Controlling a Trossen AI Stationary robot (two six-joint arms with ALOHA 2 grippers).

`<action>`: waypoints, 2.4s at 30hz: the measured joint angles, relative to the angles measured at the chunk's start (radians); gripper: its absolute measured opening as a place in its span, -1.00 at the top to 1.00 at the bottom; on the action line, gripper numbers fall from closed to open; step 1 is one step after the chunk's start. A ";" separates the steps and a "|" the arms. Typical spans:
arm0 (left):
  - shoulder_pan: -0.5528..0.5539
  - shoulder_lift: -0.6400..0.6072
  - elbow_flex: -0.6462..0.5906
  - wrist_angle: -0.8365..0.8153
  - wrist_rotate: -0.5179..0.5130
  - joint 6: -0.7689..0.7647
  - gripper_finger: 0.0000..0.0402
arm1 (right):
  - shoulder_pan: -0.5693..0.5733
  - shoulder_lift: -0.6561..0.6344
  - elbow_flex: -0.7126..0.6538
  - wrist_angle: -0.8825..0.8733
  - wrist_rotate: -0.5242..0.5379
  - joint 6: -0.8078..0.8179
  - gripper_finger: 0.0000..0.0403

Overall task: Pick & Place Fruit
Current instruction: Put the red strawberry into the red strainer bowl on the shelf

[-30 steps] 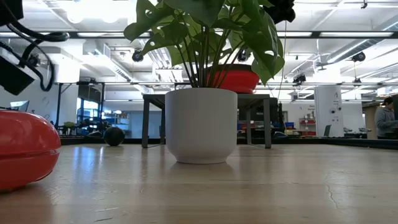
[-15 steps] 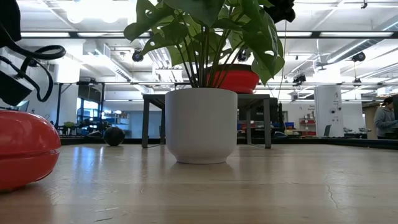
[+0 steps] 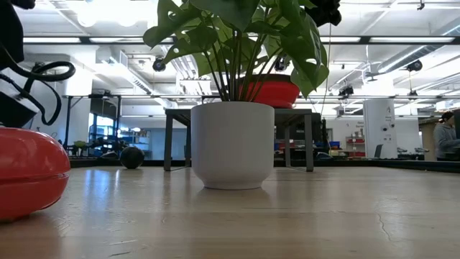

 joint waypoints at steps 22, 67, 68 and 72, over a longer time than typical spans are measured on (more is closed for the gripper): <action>0.018 -0.001 -0.033 0.003 -0.074 0.023 0.47 | 0.000 0.000 0.000 0.000 0.000 0.000 0.85; 0.031 -0.368 0.137 0.230 -1.063 0.366 0.97 | 0.168 0.001 -0.153 0.218 -0.168 -0.037 0.48; 0.032 -0.374 0.135 0.281 -1.096 0.417 0.97 | 0.188 0.001 -0.162 0.243 -0.168 -0.043 0.45; 0.058 -0.384 0.127 0.514 -1.165 0.659 0.97 | 0.267 0.000 -0.209 0.348 -0.160 -0.082 0.35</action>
